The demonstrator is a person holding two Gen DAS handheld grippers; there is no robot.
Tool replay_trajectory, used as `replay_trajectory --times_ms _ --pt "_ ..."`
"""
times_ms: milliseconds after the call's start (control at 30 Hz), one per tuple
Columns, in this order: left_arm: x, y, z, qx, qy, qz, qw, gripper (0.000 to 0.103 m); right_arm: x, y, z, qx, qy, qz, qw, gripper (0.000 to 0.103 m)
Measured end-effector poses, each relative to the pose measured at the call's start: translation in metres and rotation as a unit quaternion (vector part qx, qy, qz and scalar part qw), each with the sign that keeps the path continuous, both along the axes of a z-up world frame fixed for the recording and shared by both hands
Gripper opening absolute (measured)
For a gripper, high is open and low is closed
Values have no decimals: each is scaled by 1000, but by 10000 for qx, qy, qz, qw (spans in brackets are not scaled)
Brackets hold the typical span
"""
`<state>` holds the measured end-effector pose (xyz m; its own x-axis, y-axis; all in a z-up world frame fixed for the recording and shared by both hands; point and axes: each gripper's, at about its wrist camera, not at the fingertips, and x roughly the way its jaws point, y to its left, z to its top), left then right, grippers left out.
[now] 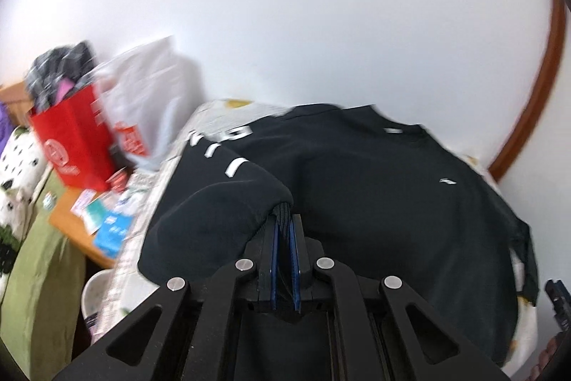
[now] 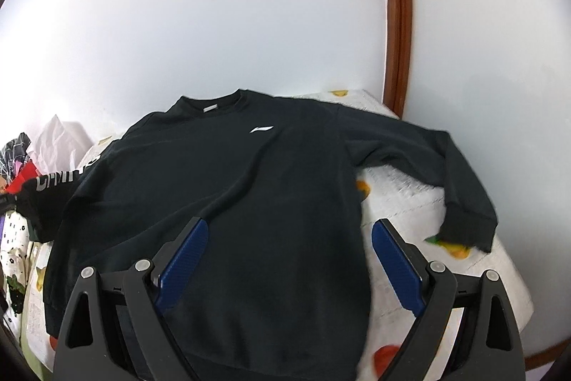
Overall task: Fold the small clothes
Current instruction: 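Grasp the cuff of the lettered sleeve with the left tool and lift, then fold the lettered sleeve across the sweatshirt body with the left tool, release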
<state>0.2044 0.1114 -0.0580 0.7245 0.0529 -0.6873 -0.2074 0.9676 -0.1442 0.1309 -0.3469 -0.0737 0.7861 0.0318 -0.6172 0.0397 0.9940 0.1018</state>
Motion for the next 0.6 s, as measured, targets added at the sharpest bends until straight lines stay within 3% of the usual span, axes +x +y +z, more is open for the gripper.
replay_trajectory --times_ms 167,300,600 --pt "30 -62 27 -37 -251 -515 9984 6 2 -24 12 -86 -188 30 9998 92" --pt "58 -115 34 -186 -314 -909 9952 6 6 -47 10 -115 -68 -4 9999 92" --pt "110 -218 4 -407 -35 -1746 9838 6 7 -85 -16 -255 143 -46 9996 92"
